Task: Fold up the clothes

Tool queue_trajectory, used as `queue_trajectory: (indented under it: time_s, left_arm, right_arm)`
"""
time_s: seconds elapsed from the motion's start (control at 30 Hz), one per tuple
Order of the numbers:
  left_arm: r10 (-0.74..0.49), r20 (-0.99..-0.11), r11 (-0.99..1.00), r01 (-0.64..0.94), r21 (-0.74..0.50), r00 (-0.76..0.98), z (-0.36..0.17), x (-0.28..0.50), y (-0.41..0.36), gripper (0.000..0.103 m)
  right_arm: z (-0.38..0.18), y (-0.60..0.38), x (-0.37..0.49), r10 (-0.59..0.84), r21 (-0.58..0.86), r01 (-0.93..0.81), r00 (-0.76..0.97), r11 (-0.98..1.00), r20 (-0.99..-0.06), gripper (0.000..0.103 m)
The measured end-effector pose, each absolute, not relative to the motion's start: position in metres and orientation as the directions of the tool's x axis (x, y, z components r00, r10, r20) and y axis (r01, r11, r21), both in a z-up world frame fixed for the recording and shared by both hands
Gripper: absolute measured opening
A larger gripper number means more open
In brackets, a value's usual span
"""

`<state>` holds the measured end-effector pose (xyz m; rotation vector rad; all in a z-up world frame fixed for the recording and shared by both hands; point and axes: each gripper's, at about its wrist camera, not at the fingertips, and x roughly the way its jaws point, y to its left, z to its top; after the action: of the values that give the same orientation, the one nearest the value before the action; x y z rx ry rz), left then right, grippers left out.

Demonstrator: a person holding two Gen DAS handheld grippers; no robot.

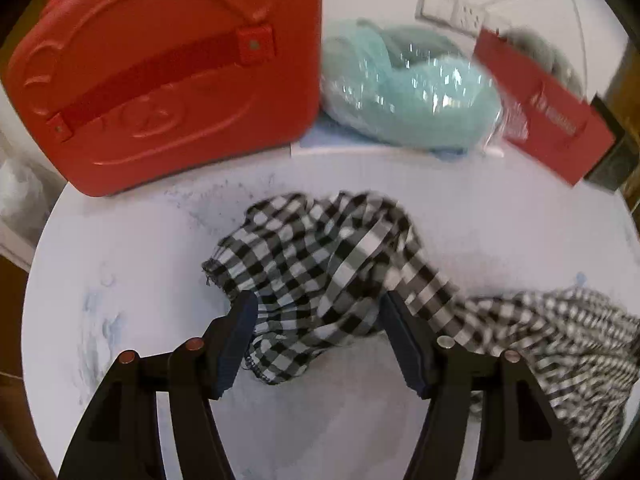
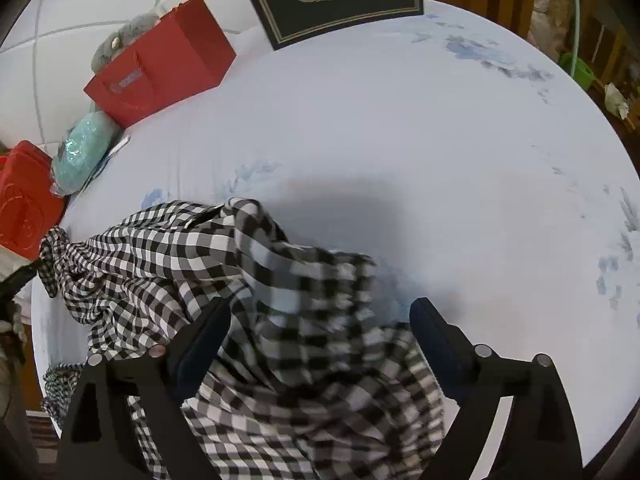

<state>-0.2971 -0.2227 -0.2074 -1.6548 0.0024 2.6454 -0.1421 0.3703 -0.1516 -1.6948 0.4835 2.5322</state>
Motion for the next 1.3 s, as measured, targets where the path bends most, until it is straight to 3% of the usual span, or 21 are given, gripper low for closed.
queue_trajectory:
  time_s: [0.2, 0.3, 0.33, 0.37, 0.4, 0.43, 0.47, 0.5, 0.53, 0.63, 0.73, 0.8, 0.83, 0.87, 1.03, 1.3]
  left_arm:
    - [0.002, -0.914, -0.998, -0.061, 0.025, -0.406, -0.236, -0.294, -0.220, 0.065]
    - [-0.032, -0.914, -0.995, -0.077, 0.069, -0.405, -0.250, -0.300, -0.213, 0.063]
    - [-0.048, -0.911, -0.995, -0.063, 0.081, -0.409, -0.251, -0.300, -0.212, 0.048]
    - [-0.059, -0.907, -0.995, -0.045, 0.086, -0.417, -0.251, -0.300, -0.213, 0.021]
    - [-0.079, -0.906, -0.995, -0.023, 0.097, -0.416, -0.249, -0.299, -0.214, 0.002]
    - [-0.102, -0.903, -0.994, 0.005, 0.110, -0.418, -0.244, -0.298, -0.218, 0.004]
    - [-0.123, -0.896, -0.992, 0.036, 0.119, -0.428, -0.237, -0.295, -0.224, 0.004]
    - [-0.152, -0.881, -0.988, 0.071, 0.135, -0.449, -0.226, -0.291, -0.232, 0.004]
    - [-0.186, -0.860, -0.982, 0.102, 0.156, -0.475, -0.214, -0.286, -0.241, 0.004]
    - [-0.296, -0.775, -0.954, 0.219, 0.207, -0.558, -0.165, -0.261, -0.280, 0.004]
    - [-0.350, -0.738, -0.930, 0.307, 0.202, -0.576, -0.132, -0.231, -0.324, 0.009]
    - [-0.369, -0.743, -0.921, 0.325, 0.213, -0.558, -0.126, -0.214, -0.345, 0.019]
    - [-0.362, -0.767, -0.924, 0.314, 0.220, -0.530, -0.135, -0.208, -0.351, 0.033]
    - [-0.352, -0.794, -0.928, 0.298, 0.226, -0.496, -0.147, -0.201, -0.356, 0.047]
    - [-0.264, -0.888, -0.942, 0.301, 0.152, -0.376, -0.189, -0.163, -0.381, 0.050]
    - [-0.163, -0.852, -0.947, 0.321, -0.006, -0.497, -0.141, -0.128, -0.394, 0.054]
  right_arm:
    - [-0.141, 0.363, -0.137, -0.135, 0.221, -0.169, -0.413, -0.960, -0.901, 0.103]
    - [-0.146, 0.355, -0.147, -0.128, 0.200, -0.137, -0.410, -0.970, -0.903, 0.103]
    - [-0.150, 0.353, -0.153, -0.119, 0.186, -0.131, -0.404, -0.974, -0.907, 0.103]
    - [-0.157, 0.350, -0.160, -0.110, 0.173, -0.131, -0.391, -0.976, -0.914, 0.103]
    - [-0.165, 0.348, -0.166, -0.104, 0.164, -0.136, -0.365, -0.977, -0.925, 0.103]
    - [-0.174, 0.346, -0.172, -0.107, 0.161, -0.140, -0.330, -0.977, -0.938, 0.100]
    - [-0.182, 0.343, -0.177, -0.108, 0.156, -0.141, -0.300, -0.978, -0.948, 0.068]
    - [-0.187, 0.340, -0.181, -0.102, 0.145, -0.135, -0.283, -0.980, -0.954, 0.045]
    - [-0.189, 0.336, -0.183, -0.088, 0.127, -0.128, -0.278, -0.984, -0.957, 0.031]
    - [-0.170, 0.333, -0.186, -0.055, 0.104, -0.123, -0.351, -0.987, -0.935, 0.023]
    - [-0.144, 0.343, -0.182, -0.093, 0.175, -0.149, -0.441, -0.973, -0.893, 0.026]
    - [-0.136, 0.348, -0.180, -0.120, 0.211, -0.155, -0.456, -0.965, -0.882, 0.050]
    - [-0.140, 0.347, -0.180, -0.111, 0.195, -0.155, -0.434, -0.968, -0.894, 0.073]
    - [-0.144, 0.346, -0.180, -0.101, 0.179, -0.155, -0.411, -0.972, -0.906, 0.083]
    - [-0.141, 0.356, -0.159, -0.138, 0.231, -0.178, -0.422, -0.956, -0.896, 0.083]
    - [-0.112, 0.365, -0.140, -0.106, 0.204, -0.172, -0.453, -0.964, -0.885, 0.086]
